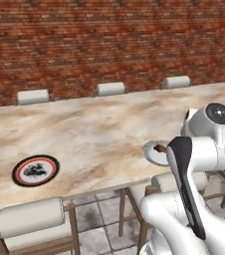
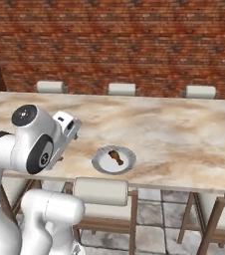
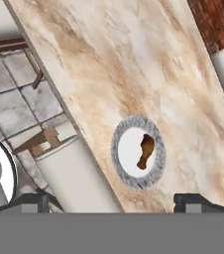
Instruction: Take the chicken drumsticks from the pan and place one on each plate on the dining counter.
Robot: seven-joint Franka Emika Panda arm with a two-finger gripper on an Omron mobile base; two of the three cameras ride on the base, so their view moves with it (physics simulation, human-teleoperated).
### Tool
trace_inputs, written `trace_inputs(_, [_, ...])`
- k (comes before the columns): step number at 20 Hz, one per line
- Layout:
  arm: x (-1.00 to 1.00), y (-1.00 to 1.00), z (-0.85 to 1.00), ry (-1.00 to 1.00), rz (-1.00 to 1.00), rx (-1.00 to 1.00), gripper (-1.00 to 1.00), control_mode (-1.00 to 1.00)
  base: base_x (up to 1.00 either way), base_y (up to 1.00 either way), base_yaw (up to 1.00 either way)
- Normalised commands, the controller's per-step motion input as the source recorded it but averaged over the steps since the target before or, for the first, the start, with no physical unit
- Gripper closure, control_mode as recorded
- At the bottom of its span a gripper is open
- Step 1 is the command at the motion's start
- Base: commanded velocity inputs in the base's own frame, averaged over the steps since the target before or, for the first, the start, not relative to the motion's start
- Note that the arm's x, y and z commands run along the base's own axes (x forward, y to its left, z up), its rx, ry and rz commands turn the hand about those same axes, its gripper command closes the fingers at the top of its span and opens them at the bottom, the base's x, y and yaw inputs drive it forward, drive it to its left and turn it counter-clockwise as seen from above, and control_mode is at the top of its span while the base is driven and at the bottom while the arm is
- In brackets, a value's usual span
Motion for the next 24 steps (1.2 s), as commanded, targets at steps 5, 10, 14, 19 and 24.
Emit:
trace_inputs(5, [0.00, 0.00, 0.00, 0.00, 0.00, 0.00, -1.00, 1.00, -1.00, 0.41, 0.08])
trace_inputs(10, [0.00, 0.00, 0.00, 0.00, 0.00, 0.00, -1.00, 1.00, -1.00, 0.74, 0.05])
trace_inputs(14, [0.00, 0.00, 0.00, 0.00, 0.00, 0.00, -1.00, 1.00, -0.86, 0.99, 0.00])
trace_inputs(19, [0.00, 0.00, 0.00, 0.00, 0.00, 0.00, -1.00, 1.00, -0.58, 1.00, 0.00])
trace_inputs(24, [0.00, 0.00, 0.00, 0.00, 0.00, 0.00, -1.00, 1.00, -0.20, 1.00, -0.06])
